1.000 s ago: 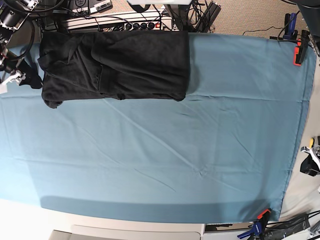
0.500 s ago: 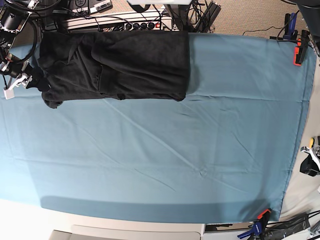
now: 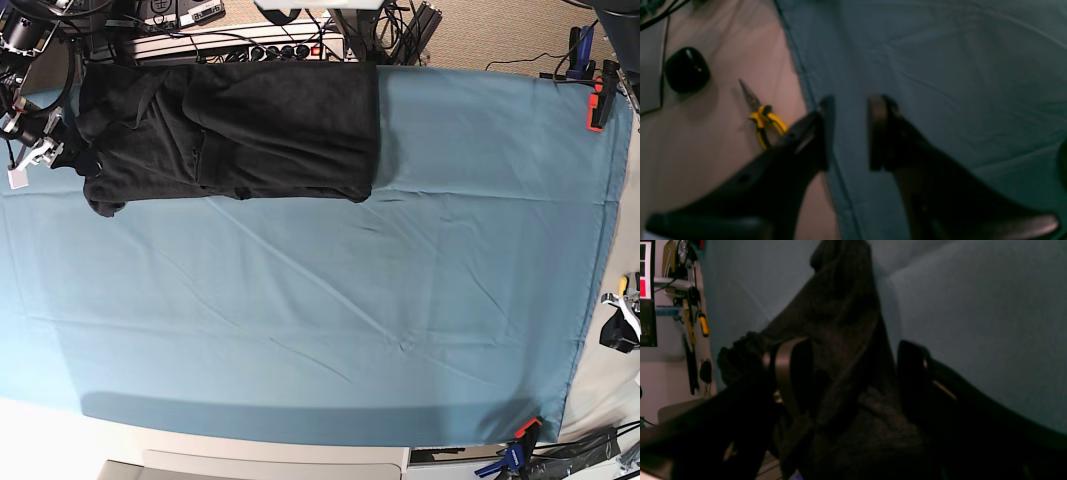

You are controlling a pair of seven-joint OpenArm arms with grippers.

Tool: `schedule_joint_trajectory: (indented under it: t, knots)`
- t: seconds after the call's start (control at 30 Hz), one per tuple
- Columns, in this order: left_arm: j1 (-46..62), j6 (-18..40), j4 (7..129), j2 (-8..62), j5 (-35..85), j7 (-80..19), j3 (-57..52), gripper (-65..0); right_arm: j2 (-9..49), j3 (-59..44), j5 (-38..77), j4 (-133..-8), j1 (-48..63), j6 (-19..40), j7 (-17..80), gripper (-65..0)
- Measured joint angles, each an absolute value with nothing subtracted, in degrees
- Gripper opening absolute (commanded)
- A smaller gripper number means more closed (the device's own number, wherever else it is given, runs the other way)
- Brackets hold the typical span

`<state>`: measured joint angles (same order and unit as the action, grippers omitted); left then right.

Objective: Fold the T-shirt properly
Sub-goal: 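Grasp the shirt's folded end with the right gripper and tuck it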

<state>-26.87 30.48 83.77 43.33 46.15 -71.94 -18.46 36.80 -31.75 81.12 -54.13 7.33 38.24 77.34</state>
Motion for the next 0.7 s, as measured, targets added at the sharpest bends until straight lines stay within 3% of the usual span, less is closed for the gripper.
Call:
schedule_joint_trajectory:
  t: [0.7]
  knots:
    - [-26.87,30.48,83.77,43.33,46.15,-71.92,-18.44,-46.9,36.82,-31.09,78.65,-56.75,7.49,38.20,77.49,-24.9]
